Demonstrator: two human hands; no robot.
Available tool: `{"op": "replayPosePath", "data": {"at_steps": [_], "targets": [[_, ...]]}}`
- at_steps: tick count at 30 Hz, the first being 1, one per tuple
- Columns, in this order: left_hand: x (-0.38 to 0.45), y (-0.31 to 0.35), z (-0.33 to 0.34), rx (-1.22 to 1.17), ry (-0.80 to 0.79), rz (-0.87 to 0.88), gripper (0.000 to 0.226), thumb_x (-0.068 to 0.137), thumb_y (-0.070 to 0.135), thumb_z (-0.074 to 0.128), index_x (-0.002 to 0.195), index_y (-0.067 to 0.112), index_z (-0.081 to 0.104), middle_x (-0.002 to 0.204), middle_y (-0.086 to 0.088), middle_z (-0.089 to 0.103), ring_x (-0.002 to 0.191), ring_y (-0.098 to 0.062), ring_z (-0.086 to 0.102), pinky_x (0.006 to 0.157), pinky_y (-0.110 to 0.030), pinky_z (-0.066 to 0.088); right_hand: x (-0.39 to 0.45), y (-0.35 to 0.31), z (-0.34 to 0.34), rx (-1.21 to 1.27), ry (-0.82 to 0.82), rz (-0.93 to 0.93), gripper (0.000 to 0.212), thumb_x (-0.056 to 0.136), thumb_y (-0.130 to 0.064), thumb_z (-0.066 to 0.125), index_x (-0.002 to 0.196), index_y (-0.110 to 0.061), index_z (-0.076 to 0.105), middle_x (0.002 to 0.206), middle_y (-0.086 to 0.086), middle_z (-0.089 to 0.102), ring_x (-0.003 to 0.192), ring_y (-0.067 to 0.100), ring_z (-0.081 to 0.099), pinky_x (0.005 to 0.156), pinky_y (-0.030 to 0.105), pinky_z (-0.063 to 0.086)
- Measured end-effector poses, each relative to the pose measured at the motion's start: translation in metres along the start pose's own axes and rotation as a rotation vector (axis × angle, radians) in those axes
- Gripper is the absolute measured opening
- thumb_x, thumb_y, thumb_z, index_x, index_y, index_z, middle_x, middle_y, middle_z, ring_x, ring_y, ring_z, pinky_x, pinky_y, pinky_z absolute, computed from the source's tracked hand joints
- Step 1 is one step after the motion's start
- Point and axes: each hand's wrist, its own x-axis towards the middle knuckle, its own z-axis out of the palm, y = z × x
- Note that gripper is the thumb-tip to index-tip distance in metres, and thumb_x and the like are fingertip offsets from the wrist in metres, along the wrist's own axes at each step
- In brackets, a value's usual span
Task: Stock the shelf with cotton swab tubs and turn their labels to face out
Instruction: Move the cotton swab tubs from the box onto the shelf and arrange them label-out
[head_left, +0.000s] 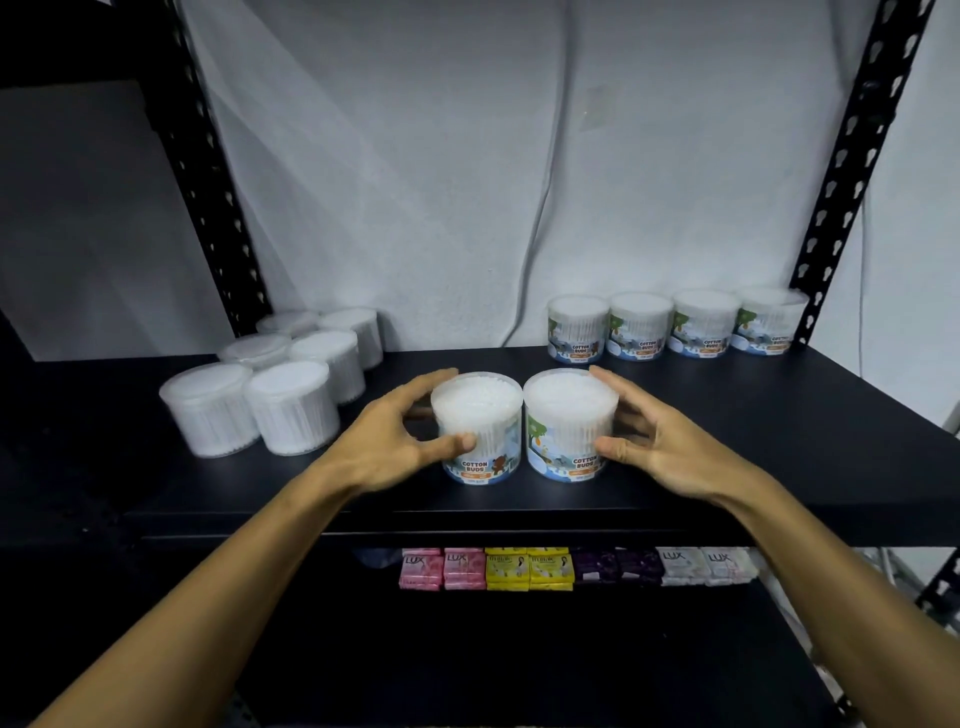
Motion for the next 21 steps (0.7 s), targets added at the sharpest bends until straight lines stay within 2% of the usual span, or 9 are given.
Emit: {"op": "replayPosePath", "data": {"at_steps": [3, 6, 8, 10, 12, 17, 21], "targets": [[-0.011, 0.005, 0.004, 0.136, 0.14, -0.013, 0.082, 0.067, 0.056, 0.08, 0.14, 0.042, 0.045, 0.135, 0.012, 0.054, 0.112, -0.003, 0.058, 0.097, -0.029, 0.05, -0.007, -0.004, 0.0, -0.17, 0.08, -0.001, 0.074, 0.084, -0.026, 0.069, 0.14, -0.051, 0.028, 0.147, -0.014, 0.038, 0.129, 0.006, 0.044, 0.099, 0.025, 0.046], [-0.017, 0.008, 0.011, 0.252, 0.182, -0.033, 0.075, 0.068, 0.056, 0.079, 0.136, 0.043, 0.05, 0.127, 0.006, 0.062, 0.102, -0.004, 0.062, 0.094, -0.025, 0.049, -0.009, -0.006, 0.007, -0.277, 0.155, -0.013, 0.069, 0.083, -0.029, 0.07, 0.139, -0.049, 0.034, 0.139, -0.007, 0.047, 0.122, 0.008, 0.052, 0.1, 0.03, 0.047], [-0.016, 0.009, 0.014, 0.259, 0.173, -0.032, 0.068, 0.071, 0.051, 0.079, 0.133, 0.041, 0.053, 0.121, 0.005, 0.067, 0.099, 0.001, 0.063, 0.091, -0.014, 0.046, -0.008, -0.004, 0.013, -0.29, 0.189, -0.024, 0.061, 0.083, -0.026, 0.071, 0.134, -0.045, 0.042, 0.134, -0.002, 0.05, 0.119, 0.01, 0.055, 0.097, 0.034, 0.05], [-0.014, 0.009, 0.017, 0.214, 0.162, -0.032, 0.062, 0.075, 0.041, 0.081, 0.132, 0.037, 0.057, 0.118, 0.005, 0.069, 0.095, 0.007, 0.061, 0.082, 0.0, 0.04, -0.007, -0.001, 0.017, -0.298, 0.228, -0.036, 0.052, 0.084, -0.024, 0.07, 0.127, -0.043, 0.049, 0.126, 0.0, 0.053, 0.117, 0.013, 0.056, 0.095, 0.035, 0.052], [-0.012, 0.008, 0.02, 0.157, 0.169, -0.03, 0.059, 0.077, 0.034, 0.081, 0.131, 0.033, 0.059, 0.118, 0.004, 0.069, 0.096, 0.01, 0.062, 0.078, 0.005, 0.038, -0.006, 0.0, 0.018, -0.302, 0.257, -0.04, 0.048, 0.083, -0.024, 0.07, 0.124, -0.042, 0.052, 0.119, 0.0, 0.053, 0.114, 0.013, 0.057, 0.093, 0.031, 0.052], [-0.002, 0.009, 0.03, 0.084, 0.172, -0.015, 0.058, 0.077, 0.029, 0.082, 0.131, 0.029, 0.061, 0.116, 0.004, 0.07, 0.101, 0.006, 0.064, 0.082, 0.001, 0.042, -0.008, -0.001, 0.008, -0.344, 0.301, -0.007, 0.048, 0.083, -0.024, 0.071, 0.125, -0.038, 0.053, 0.122, -0.001, 0.055, 0.11, 0.01, 0.058, 0.097, 0.033, 0.048], [0.015, 0.019, 0.049, 0.038, 0.134, -0.002, 0.059, 0.077, 0.029, 0.082, 0.132, 0.028, 0.06, 0.116, 0.003, 0.07, 0.102, 0.002, 0.065, 0.094, -0.017, 0.05, -0.016, 0.002, -0.013, -0.354, 0.331, 0.04, 0.047, 0.083, -0.022, 0.071, 0.124, -0.036, 0.054, 0.122, 0.002, 0.058, 0.11, 0.012, 0.058, 0.097, 0.032, 0.048]]}}
